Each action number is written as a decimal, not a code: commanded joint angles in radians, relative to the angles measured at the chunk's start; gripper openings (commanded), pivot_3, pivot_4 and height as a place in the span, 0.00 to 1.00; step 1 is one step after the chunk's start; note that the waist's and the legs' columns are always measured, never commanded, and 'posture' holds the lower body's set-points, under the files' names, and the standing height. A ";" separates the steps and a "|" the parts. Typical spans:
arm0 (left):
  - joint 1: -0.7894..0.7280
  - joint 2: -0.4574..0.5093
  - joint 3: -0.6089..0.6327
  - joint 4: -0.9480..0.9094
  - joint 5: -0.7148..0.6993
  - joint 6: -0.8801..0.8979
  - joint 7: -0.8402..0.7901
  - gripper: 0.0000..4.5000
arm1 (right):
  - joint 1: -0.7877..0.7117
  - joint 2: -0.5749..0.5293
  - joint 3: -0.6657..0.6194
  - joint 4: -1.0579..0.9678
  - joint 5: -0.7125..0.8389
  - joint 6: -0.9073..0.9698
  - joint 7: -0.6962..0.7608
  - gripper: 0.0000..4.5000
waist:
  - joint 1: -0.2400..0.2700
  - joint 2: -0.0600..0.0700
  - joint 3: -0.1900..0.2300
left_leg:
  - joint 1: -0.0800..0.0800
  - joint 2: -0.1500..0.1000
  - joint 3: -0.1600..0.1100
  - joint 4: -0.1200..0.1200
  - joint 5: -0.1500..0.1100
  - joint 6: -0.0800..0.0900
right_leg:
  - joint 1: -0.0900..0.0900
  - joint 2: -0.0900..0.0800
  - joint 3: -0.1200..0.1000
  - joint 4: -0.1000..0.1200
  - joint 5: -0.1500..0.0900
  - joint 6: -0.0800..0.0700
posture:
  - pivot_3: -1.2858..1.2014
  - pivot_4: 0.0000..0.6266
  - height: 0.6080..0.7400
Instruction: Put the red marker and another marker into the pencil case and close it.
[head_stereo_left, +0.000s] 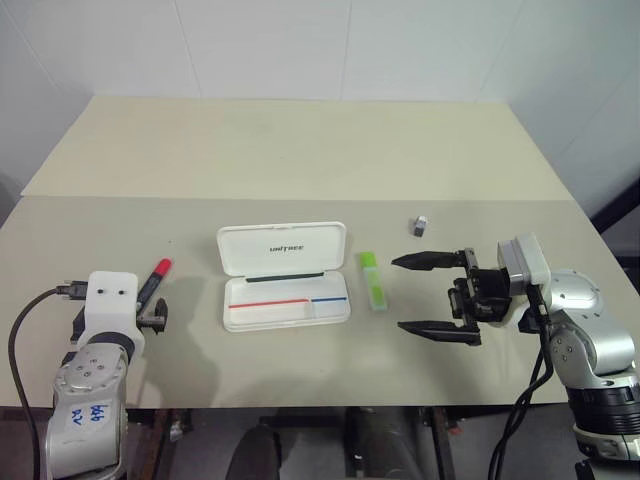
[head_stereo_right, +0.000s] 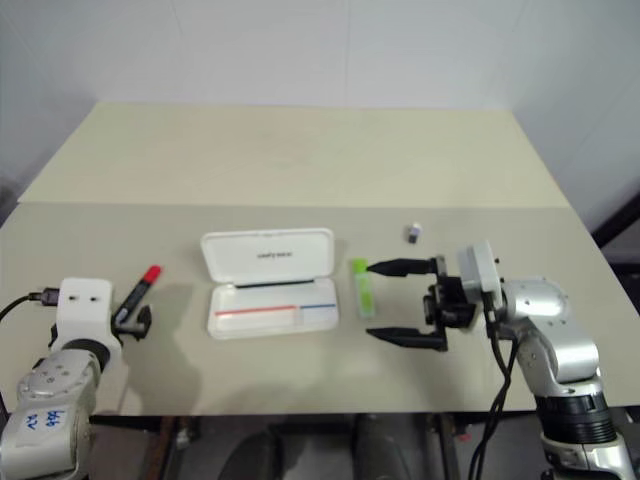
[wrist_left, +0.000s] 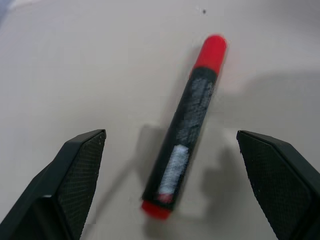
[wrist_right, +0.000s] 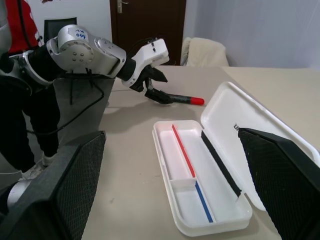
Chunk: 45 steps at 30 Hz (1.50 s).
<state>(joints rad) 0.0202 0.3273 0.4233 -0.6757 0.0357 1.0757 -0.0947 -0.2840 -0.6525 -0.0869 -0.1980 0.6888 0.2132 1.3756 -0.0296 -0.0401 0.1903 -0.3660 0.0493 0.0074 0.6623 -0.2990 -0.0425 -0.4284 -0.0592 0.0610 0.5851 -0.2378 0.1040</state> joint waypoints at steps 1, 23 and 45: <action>-0.024 0.012 0.076 0.037 -0.050 -0.049 -0.040 0.99 | 0.007 -0.015 -0.026 -0.043 0.003 -0.005 -0.020 1.00 | 0.000 0.000 0.000 | 0.000 0.000 0.000 0.000 0.000 0.000 | 0.000 0.000 0.000 0.000 0.000 0.000 | 0.52 0.24 1.00; -0.027 0.150 0.085 0.338 -0.189 -0.212 -0.200 0.78 | 0.071 -0.057 -0.044 -0.212 0.091 0.108 -0.133 1.00 | 0.004 0.001 0.000 | 0.001 0.000 0.000 0.000 -0.001 -0.001 | 0.001 -0.002 -0.001 -0.001 0.000 0.000 | 0.52 0.24 1.00; -0.215 0.302 0.106 0.290 -0.234 -0.189 -0.199 0.13 | 0.114 -0.124 -0.036 -0.054 -0.089 -0.035 -0.033 1.00 | 0.002 -0.001 0.001 | -0.001 0.000 0.000 0.000 -0.002 -0.003 | -0.001 -0.001 -0.001 -0.003 0.001 -0.001 | 0.52 0.24 1.00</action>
<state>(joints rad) -0.1741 0.6069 0.5031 -0.3488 -0.1896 0.8953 -0.2892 -0.1734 -0.7600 -0.1084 -0.2555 0.6095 0.2126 1.3205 -0.0275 -0.0411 0.1912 -0.3672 0.0491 0.0074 0.6620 -0.3013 -0.0465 -0.4292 -0.0605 0.0596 0.5818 -0.2366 0.1029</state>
